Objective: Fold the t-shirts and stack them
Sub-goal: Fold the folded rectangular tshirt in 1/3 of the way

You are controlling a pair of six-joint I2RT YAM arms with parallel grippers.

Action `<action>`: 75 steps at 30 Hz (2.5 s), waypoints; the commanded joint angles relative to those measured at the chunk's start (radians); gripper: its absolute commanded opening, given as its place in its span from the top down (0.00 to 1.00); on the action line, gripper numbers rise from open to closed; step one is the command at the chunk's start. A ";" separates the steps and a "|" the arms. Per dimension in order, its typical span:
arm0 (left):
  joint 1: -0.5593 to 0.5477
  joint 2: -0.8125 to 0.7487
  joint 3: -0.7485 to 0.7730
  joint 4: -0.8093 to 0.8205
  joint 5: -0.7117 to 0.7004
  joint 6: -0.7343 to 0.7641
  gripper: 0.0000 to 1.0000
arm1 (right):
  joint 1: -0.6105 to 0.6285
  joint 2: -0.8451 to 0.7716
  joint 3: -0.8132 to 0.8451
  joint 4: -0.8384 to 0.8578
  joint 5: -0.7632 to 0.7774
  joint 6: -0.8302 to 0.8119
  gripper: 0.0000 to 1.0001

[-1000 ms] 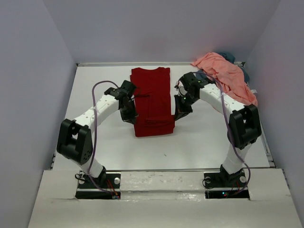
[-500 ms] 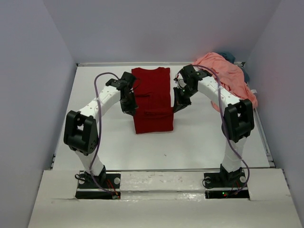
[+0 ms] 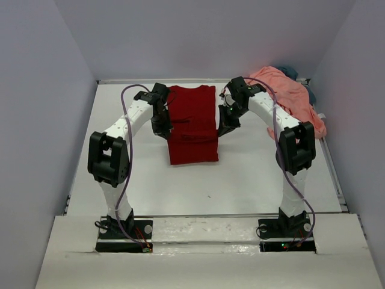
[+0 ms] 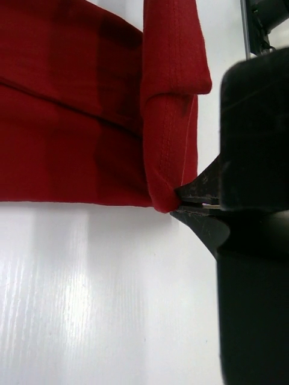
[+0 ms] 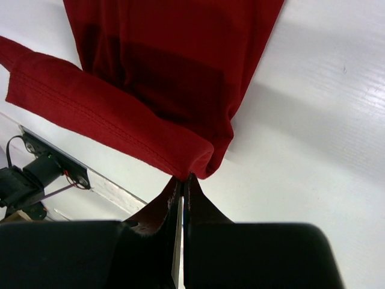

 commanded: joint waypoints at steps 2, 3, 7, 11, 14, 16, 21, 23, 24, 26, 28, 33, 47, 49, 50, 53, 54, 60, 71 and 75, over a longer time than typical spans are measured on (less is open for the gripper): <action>0.026 0.025 0.057 -0.038 -0.023 0.050 1.00 | -0.022 0.043 0.084 -0.029 0.009 -0.006 1.00; 0.029 0.025 0.057 -0.037 -0.021 0.052 1.00 | -0.022 0.052 0.093 -0.029 0.010 -0.006 1.00; 0.038 0.042 0.063 -0.027 -0.017 0.058 1.00 | -0.022 0.095 0.148 -0.041 0.013 -0.003 1.00; 0.052 0.058 0.063 -0.004 -0.010 0.063 1.00 | -0.022 0.119 0.169 -0.041 0.018 -0.001 1.00; 0.057 0.076 0.076 0.010 -0.004 0.063 1.00 | -0.022 0.142 0.191 -0.041 0.026 -0.001 1.00; 0.057 0.093 0.091 0.013 -0.001 0.061 1.00 | -0.031 0.150 0.200 -0.040 0.026 0.000 1.00; 0.058 0.120 0.120 0.024 0.005 0.061 1.00 | -0.031 0.166 0.226 -0.040 0.036 0.002 1.00; 0.057 0.130 0.132 0.028 0.008 0.061 1.00 | -0.040 0.169 0.232 -0.040 0.038 0.004 1.00; 0.057 0.134 0.137 0.028 0.008 0.061 1.00 | -0.040 0.170 0.234 -0.038 0.041 0.004 1.00; 0.057 0.140 0.149 0.024 0.003 0.061 1.00 | -0.040 0.173 0.237 -0.038 0.044 0.004 1.00; 0.057 0.143 0.155 0.021 -0.010 0.060 1.00 | -0.040 0.173 0.237 -0.037 0.047 0.005 1.00; 0.057 0.162 0.177 0.025 -0.018 0.063 1.00 | -0.049 0.178 0.223 -0.026 0.056 0.002 1.00; 0.058 0.219 0.229 0.035 -0.010 0.060 1.00 | -0.067 0.222 0.246 0.008 0.055 -0.010 1.00; 0.057 0.226 0.232 0.038 -0.012 0.058 1.00 | -0.068 0.231 0.246 0.017 0.050 -0.010 1.00; 0.057 0.228 0.232 0.039 -0.013 0.060 1.00 | -0.068 0.239 0.246 0.020 0.050 -0.012 1.00; 0.057 0.235 0.226 0.058 -0.014 0.055 1.00 | -0.068 0.253 0.242 0.037 0.053 -0.016 1.00; 0.057 0.243 0.223 0.065 -0.014 0.055 1.00 | -0.068 0.256 0.240 0.043 0.052 -0.018 1.00; 0.057 0.280 0.234 0.090 -0.012 0.049 1.00 | -0.077 0.274 0.235 0.077 0.046 -0.026 1.00; 0.057 0.301 0.244 0.096 -0.024 0.043 1.00 | -0.077 0.311 0.288 0.115 0.037 -0.024 1.00; 0.058 0.300 0.237 0.104 -0.033 0.037 1.00 | -0.077 0.328 0.295 0.135 0.018 -0.019 1.00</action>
